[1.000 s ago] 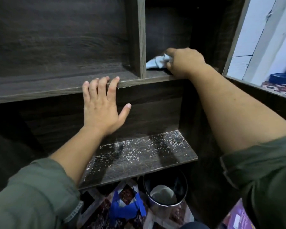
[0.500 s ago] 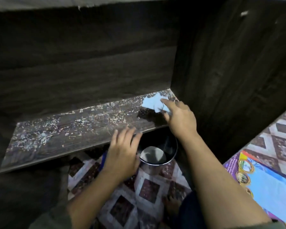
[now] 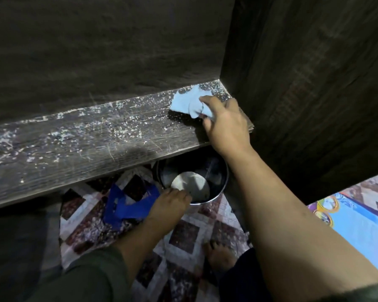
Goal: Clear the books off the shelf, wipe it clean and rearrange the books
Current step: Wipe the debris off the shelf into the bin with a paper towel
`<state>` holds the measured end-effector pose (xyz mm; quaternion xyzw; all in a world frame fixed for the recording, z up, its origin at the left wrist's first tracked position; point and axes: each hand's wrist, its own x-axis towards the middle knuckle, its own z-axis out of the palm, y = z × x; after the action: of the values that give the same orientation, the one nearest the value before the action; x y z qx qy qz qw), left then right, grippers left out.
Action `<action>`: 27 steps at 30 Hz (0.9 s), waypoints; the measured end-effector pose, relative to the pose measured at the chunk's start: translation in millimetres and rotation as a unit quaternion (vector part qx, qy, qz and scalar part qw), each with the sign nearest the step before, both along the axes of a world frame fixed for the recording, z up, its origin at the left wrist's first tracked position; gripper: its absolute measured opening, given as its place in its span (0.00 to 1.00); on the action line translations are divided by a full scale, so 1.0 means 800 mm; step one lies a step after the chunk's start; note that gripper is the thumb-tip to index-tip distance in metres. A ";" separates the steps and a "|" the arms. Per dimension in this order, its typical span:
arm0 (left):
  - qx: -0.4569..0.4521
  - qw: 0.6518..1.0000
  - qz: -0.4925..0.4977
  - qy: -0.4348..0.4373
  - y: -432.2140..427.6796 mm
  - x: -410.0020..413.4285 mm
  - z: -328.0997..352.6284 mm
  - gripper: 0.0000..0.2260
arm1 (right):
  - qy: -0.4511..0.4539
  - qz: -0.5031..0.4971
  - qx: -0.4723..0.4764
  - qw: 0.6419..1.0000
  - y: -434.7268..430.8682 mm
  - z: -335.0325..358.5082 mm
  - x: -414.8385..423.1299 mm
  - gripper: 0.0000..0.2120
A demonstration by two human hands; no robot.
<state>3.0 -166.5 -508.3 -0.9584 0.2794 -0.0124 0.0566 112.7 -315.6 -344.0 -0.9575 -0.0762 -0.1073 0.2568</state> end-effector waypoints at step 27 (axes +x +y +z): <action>-0.104 0.990 0.100 -0.003 0.036 -0.114 0.152 0.25 | -0.022 -0.007 0.024 0.999 -0.016 0.011 -0.020 0.17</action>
<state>-88.1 -137.6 -387.0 -0.9823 0.1788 -0.0384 -0.0412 96.4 -328.7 -335.5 -0.9490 -0.0727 -0.1320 0.2768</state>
